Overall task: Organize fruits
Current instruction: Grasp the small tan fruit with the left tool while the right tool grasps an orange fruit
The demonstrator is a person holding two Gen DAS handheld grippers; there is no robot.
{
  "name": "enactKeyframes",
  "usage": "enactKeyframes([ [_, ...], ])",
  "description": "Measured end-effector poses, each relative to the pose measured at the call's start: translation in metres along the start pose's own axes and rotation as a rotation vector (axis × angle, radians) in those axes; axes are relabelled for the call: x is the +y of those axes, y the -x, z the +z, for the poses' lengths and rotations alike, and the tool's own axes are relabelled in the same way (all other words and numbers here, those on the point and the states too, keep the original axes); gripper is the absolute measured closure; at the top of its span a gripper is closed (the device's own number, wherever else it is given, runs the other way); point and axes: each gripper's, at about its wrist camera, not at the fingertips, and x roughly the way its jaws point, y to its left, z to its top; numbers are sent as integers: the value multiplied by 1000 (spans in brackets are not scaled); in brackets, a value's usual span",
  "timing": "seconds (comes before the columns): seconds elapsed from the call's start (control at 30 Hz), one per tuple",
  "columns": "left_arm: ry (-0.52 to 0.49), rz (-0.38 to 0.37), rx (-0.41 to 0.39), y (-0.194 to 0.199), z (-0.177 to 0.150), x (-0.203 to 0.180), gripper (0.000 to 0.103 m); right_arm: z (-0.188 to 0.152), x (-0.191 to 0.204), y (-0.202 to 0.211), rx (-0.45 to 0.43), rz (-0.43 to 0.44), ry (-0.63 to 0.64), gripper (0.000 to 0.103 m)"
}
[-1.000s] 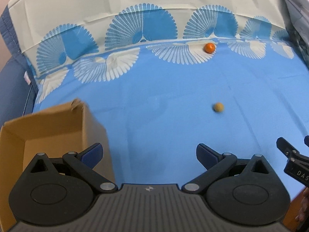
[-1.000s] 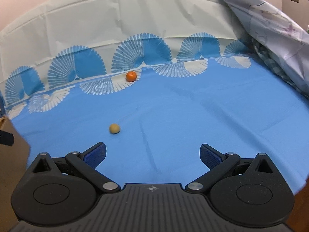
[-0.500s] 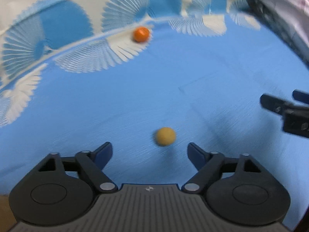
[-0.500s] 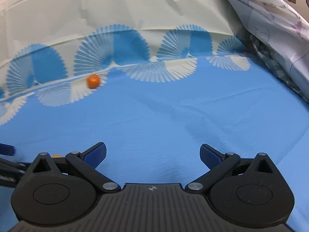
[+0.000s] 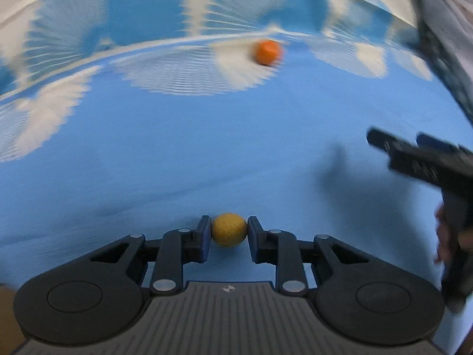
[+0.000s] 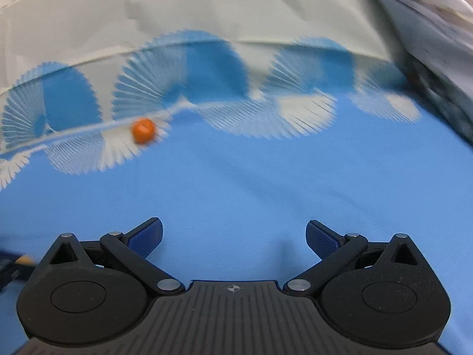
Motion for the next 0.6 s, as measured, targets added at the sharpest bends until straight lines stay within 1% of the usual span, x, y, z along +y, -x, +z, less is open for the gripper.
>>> enactKeyframes([
  [0.1, 58, 73, -9, 11, 4, 32, 74, 29, 25, -42, -1, 77, 1, 1],
  [0.17, 98, 114, -13, 16, 7, 50, 74, 49, 45, -74, 22, 110, -7, 1],
  [0.27, 144, 139, -30, 26, 11, 70, 74, 72, 73, -113, 56, 101, -8, 1],
  [0.37, 161, 146, -43, 31, 14, 81, 74, 88, 92, -141, 33, 36, 24, 1],
  [0.4, 164, 142, -44, 32, 15, 83, 74, 92, 96, -147, 26, 23, 47, 8],
  [0.43, 168, 138, -41, 34, 16, 86, 74, 94, 100, -151, 21, -3, 75, 21],
  [0.47, 176, 136, -38, 37, 15, 89, 74, 96, 102, -149, 13, 5, 84, 49],
  [0.5, 184, 134, -37, 40, 15, 90, 74, 97, 103, -143, 16, 25, 81, 64],
  [0.6, 201, 117, -47, 55, 11, 87, 74, 93, 97, -112, 17, 6, 37, 64],
])
